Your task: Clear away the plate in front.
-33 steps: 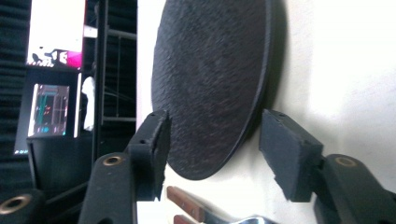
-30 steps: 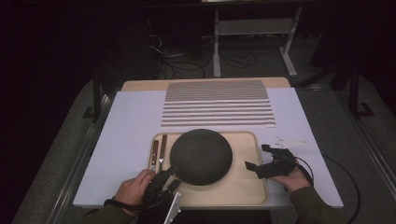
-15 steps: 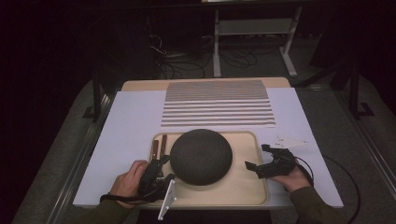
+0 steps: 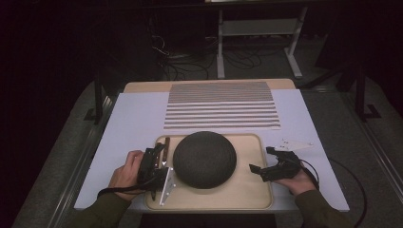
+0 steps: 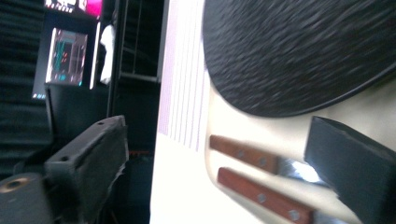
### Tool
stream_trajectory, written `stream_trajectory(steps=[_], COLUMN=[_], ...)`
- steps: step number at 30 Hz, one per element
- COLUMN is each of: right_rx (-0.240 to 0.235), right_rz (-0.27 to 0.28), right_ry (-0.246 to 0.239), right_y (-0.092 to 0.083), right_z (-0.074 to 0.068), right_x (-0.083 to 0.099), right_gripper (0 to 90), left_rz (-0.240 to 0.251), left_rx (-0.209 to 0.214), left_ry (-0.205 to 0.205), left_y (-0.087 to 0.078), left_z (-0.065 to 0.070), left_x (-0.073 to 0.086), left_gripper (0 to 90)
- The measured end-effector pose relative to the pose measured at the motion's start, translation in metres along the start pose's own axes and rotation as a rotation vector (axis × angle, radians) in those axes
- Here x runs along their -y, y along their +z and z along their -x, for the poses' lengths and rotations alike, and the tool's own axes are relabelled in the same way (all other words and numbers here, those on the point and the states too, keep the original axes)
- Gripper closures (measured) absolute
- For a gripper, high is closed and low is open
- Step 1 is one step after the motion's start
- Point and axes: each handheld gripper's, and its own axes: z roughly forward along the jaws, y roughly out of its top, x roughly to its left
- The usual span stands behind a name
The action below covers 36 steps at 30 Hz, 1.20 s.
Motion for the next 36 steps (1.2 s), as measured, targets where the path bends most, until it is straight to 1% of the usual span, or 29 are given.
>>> stream_trajectory(steps=[1,3,4,6,10,12,16,22,24,26,28,34,36], right_rx=[-0.001,0.0,0.0,0.0,-0.001,-0.001,-0.002,-0.004,-0.005,-0.005,-0.005,-0.004,-0.005], right_rz=[-0.001,0.0,0.0,0.0,-0.001,0.0,0.0,0.0,0.001,-0.001,-0.001,-0.001,-0.003], right_ry=[0.0,-0.001,-0.001,0.001,0.0,-0.002,0.0,-0.002,-0.002,-0.002,-0.002,-0.002,-0.001], right_y=[0.0,0.0,0.0,0.0,0.0,0.0,0.0,0.0,0.001,0.001,0.001,0.0,0.0], right_z=[0.0,0.0,0.0,0.0,0.0,0.0,0.0,-0.001,-0.001,-0.001,-0.001,-0.001,-0.001], right_x=[0.0,0.0,0.0,0.0,0.0,0.0,0.0,0.0,0.0,0.0,0.0,0.0,0.0], right_gripper=[0.0,0.0,0.0,0.0,0.0,0.0,0.0,0.0,0.0,0.0,0.0,0.0,0.0], left_rz=[-0.012,-0.027,-0.033,-0.034,-0.034,-0.035,-0.048,-0.056,-0.053,-0.053,-0.053,-0.049,-0.046], left_rx=[0.004,-0.002,-0.003,-0.013,-0.032,-0.028,-0.026,-0.023,-0.018,-0.012,-0.003,0.022,0.033], left_ry=[-0.006,0.0,-0.004,-0.005,-0.002,-0.007,-0.033,-0.084,-0.116,-0.136,-0.166,-0.225,-0.253], left_y=[0.002,0.005,0.006,0.008,0.011,0.013,0.017,0.017,0.017,0.018,0.018,0.019,0.02], left_z=[-0.001,-0.003,-0.003,-0.004,-0.006,-0.007,-0.01,-0.014,-0.016,-0.017,-0.018,-0.02,-0.021], left_x=[0.002,0.006,0.007,0.01,0.012,0.014,0.019,0.024,0.026,0.027,0.027,0.03,0.031], left_gripper=[3.4,2.3,1.8,0.2,0.0,0.0,0.0,0.0,0.0,0.0,0.0,0.0,0.0])
